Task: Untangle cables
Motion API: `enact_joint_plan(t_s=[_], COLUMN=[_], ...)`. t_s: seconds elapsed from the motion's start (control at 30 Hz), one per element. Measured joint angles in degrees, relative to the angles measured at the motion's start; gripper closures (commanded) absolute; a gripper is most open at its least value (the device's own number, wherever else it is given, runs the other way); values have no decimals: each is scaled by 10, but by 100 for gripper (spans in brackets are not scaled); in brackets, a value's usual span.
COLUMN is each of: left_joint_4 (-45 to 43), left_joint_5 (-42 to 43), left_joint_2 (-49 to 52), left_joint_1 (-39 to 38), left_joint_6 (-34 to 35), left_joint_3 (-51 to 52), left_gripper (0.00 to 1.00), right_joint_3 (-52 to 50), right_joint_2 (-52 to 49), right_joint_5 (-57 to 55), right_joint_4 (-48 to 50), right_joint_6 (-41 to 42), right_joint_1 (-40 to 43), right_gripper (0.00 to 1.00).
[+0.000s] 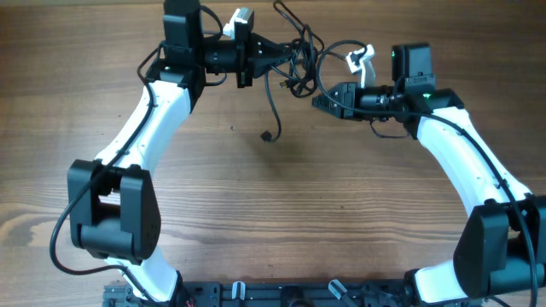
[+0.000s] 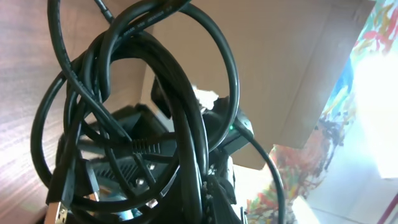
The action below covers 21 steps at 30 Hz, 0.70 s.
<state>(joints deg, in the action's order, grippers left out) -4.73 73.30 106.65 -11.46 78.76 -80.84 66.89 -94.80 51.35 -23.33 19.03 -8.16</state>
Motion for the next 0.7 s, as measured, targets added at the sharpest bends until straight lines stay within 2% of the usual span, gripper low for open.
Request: enact_joint_plan(t_s=[0.27, 0.4, 0.5, 0.6, 0.7], left_joint_4=[-2, -3, 0, 0, 2], left_joint_5=[-5, -6, -9, -9, -11], left_joint_2=[0, 0, 0, 1, 3], left_joint_1=[-7, -12, -17, -18, -18], left_joint_6=[21, 24, 24, 26, 21], left_joint_3=[0, 0, 0, 0, 0], left_gripper=[96, 96, 96, 96, 96], right_joint_3=[0, 0, 0, 0, 0], right_joint_2=[-2, -44, -73, -79, -80], right_joint_5=[-50, -55, -49, -49, -46], right_joint_4=[66, 140, 168, 172, 169], right_joint_6=[106, 148, 170, 180, 184], right_joint_1=[0, -3, -14, -19, -9], right_gripper=[62, 63, 76, 96, 96])
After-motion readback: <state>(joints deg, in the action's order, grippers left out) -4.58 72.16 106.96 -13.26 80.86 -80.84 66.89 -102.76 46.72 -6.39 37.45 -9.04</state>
